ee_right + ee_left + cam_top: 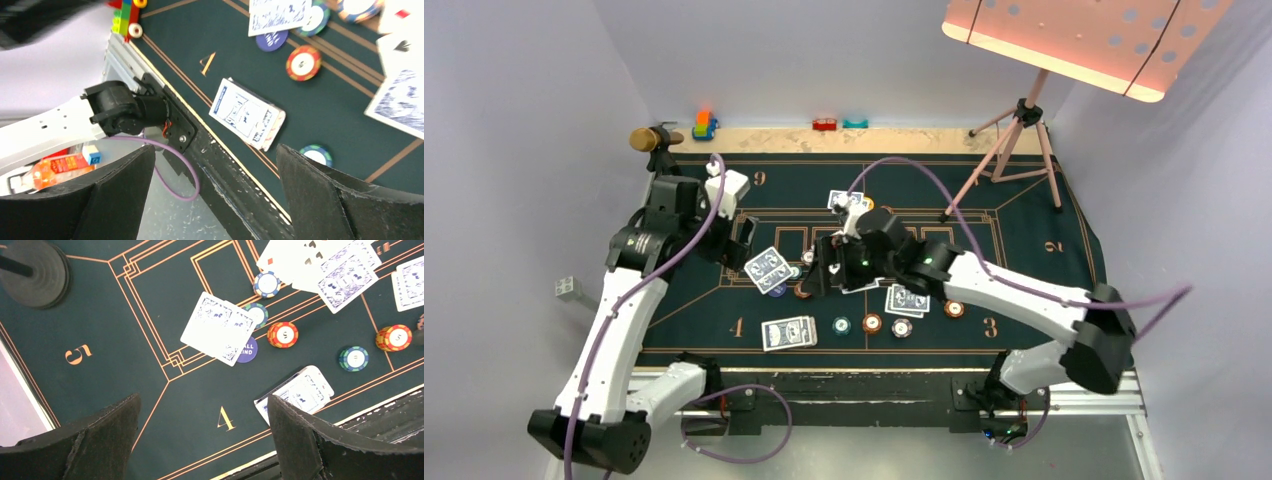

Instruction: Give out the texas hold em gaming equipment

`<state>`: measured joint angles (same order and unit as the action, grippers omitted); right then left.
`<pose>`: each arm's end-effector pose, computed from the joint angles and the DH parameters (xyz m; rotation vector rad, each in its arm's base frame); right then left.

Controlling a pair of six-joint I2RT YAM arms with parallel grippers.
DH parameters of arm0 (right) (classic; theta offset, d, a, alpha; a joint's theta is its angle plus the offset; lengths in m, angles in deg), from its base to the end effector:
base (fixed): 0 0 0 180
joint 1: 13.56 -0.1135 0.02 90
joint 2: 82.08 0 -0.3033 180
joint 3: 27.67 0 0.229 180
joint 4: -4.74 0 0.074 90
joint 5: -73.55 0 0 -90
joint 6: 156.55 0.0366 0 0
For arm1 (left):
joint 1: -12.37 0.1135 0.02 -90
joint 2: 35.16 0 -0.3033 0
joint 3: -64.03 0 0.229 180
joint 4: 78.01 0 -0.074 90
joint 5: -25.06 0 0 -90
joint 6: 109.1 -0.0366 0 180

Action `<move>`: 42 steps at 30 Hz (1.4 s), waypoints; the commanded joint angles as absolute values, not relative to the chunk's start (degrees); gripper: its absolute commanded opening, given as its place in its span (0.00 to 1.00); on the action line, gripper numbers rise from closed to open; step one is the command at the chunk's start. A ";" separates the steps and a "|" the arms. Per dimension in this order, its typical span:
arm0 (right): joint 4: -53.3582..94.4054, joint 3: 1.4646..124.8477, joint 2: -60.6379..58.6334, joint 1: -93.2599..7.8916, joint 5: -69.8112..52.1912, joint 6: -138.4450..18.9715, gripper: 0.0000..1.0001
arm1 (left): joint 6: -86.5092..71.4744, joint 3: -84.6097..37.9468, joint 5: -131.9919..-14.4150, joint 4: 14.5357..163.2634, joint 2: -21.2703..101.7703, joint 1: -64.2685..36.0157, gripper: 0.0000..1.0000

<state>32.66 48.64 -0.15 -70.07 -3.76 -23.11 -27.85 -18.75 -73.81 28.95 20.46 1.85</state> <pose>0.1570 0.2519 0.3308 -0.4176 2.3799 1.1641 0.1260 -0.0291 0.3893 0.4695 2.3212 -0.1984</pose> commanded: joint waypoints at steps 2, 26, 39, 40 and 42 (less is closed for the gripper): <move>50.82 55.98 -10.71 -67.61 -20.42 -32.69 0.96 | -25.02 -20.54 -69.81 31.86 23.18 2.19 1.00; 3.48 20.18 -28.08 -33.03 -63.09 -68.66 0.98 | -27.57 -3.04 -72.37 60.66 31.02 2.97 1.00; -29.01 6.97 -15.11 -27.38 -59.34 -63.31 0.98 | -20.98 11.67 -67.21 91.34 28.03 6.36 1.00; -30.11 7.03 -13.78 -26.97 -59.17 -63.33 0.98 | -21.35 12.51 -67.30 93.58 29.16 6.83 1.00; -32.14 7.56 -11.54 -26.41 -59.75 -63.88 0.98 | -21.64 14.72 -66.91 100.01 30.55 7.56 1.00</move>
